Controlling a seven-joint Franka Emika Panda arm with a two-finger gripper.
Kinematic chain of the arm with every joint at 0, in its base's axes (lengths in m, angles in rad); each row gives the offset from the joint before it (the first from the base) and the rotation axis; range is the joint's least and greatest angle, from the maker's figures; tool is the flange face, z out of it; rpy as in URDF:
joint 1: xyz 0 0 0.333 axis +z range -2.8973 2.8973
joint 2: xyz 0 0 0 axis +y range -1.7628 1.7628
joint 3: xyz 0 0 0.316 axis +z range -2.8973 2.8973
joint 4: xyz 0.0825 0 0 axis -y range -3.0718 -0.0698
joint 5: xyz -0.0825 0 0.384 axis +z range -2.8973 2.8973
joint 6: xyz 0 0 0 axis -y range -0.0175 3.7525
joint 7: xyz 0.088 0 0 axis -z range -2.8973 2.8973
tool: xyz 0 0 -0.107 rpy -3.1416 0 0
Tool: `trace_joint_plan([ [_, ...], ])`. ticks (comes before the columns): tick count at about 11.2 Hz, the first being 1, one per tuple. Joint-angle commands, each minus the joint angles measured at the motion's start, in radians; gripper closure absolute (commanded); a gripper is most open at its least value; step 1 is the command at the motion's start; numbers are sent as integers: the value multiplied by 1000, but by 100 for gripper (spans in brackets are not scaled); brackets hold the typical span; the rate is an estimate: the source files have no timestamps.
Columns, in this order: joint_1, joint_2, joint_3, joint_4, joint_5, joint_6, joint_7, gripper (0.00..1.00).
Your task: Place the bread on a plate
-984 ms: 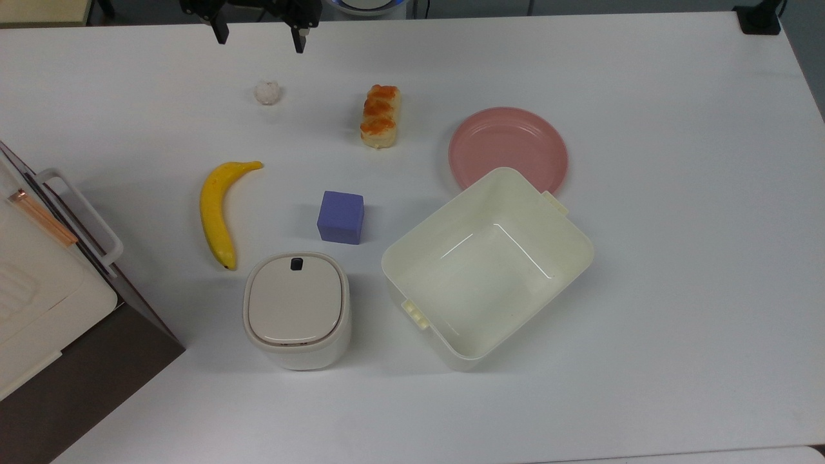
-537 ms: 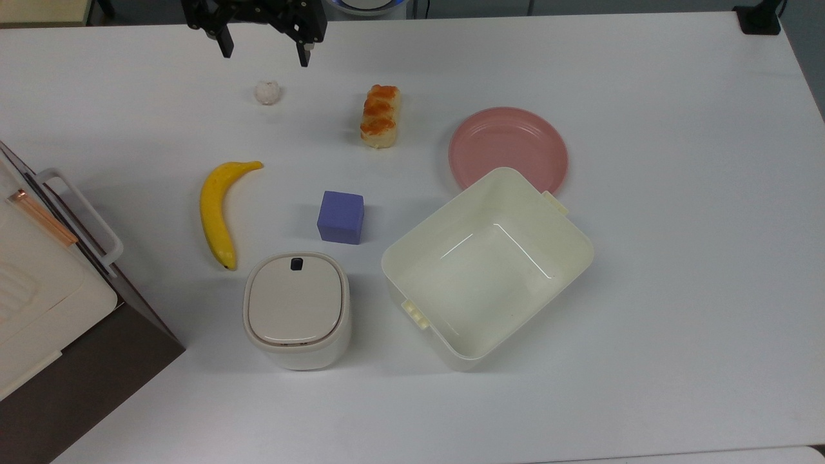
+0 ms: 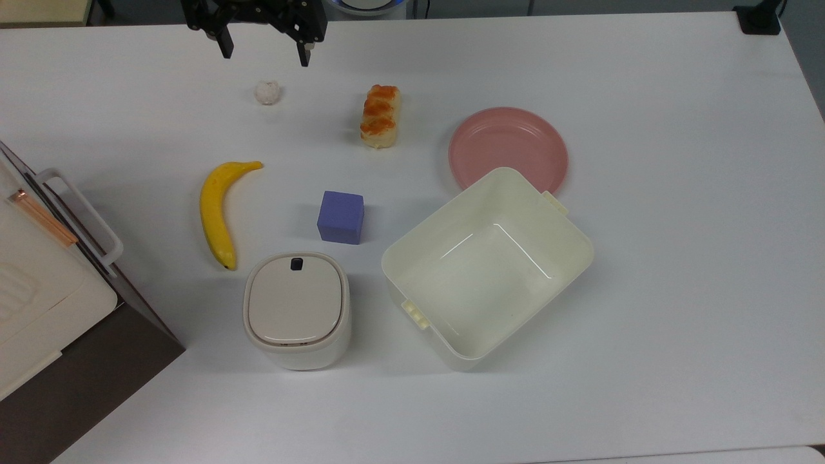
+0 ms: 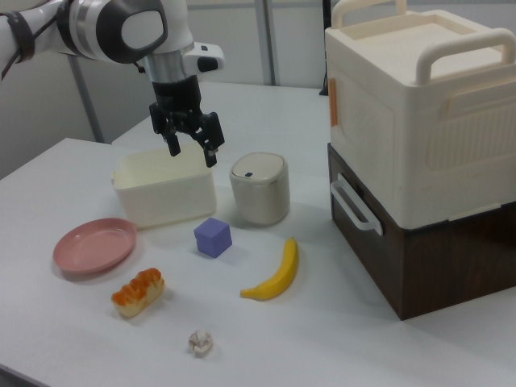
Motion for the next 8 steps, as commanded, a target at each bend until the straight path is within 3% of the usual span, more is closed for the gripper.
trace_joint_plan([
  [1, 28, -11, -22, -17, 4, 23, -50, 0],
  [8, 47, -11, -22, -23, 2, 15, -51, 0],
])
